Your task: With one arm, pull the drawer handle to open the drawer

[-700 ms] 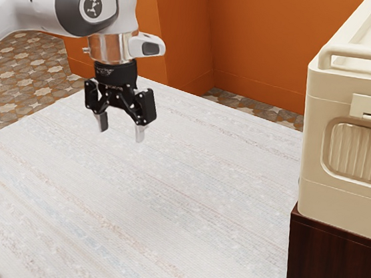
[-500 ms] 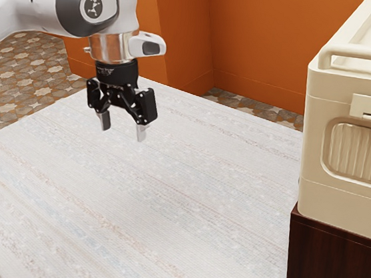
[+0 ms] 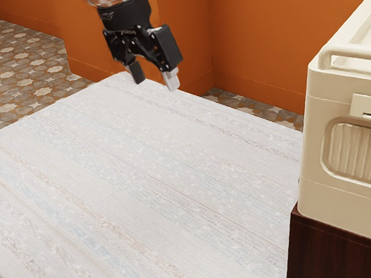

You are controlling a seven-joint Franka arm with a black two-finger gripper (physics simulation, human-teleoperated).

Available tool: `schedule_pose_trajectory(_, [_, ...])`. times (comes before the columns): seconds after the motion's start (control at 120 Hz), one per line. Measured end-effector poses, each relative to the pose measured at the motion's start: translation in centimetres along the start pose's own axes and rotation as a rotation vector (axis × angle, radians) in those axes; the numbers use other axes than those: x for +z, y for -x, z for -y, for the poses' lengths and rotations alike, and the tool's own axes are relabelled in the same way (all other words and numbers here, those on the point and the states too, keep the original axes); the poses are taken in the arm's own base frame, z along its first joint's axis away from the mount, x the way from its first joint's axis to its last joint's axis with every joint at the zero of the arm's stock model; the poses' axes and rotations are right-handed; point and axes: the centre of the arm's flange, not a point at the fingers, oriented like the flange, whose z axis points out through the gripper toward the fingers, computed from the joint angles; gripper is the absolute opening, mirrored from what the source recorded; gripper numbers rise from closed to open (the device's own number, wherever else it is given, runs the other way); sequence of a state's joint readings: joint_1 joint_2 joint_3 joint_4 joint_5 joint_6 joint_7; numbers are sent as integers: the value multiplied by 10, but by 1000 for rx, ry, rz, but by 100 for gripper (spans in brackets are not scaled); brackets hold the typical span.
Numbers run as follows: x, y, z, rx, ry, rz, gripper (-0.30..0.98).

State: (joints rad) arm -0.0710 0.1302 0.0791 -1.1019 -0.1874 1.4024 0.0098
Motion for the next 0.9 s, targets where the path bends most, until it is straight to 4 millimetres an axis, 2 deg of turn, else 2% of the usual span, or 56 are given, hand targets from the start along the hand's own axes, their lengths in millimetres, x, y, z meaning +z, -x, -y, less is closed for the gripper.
schedule_pose_trajectory(0.15, [50,-21,-24,-19,49,50,69])
schedule_pose_trajectory(0.283, [104,-30,-21,-95,54,106,69])
schedule_pose_trajectory(0.383, [128,-35,-19,-144,53,105,69])
schedule_pose_trajectory(0.467, [146,-43,-30,-164,55,93,69])
schedule_pose_trajectory(0.658, [169,-62,-36,-256,44,48,69])
schedule_pose_trajectory(0.783, [176,-75,-40,-319,34,15,69])
schedule_pose_trajectory(0.9, [178,-88,-51,-359,35,-22,69])
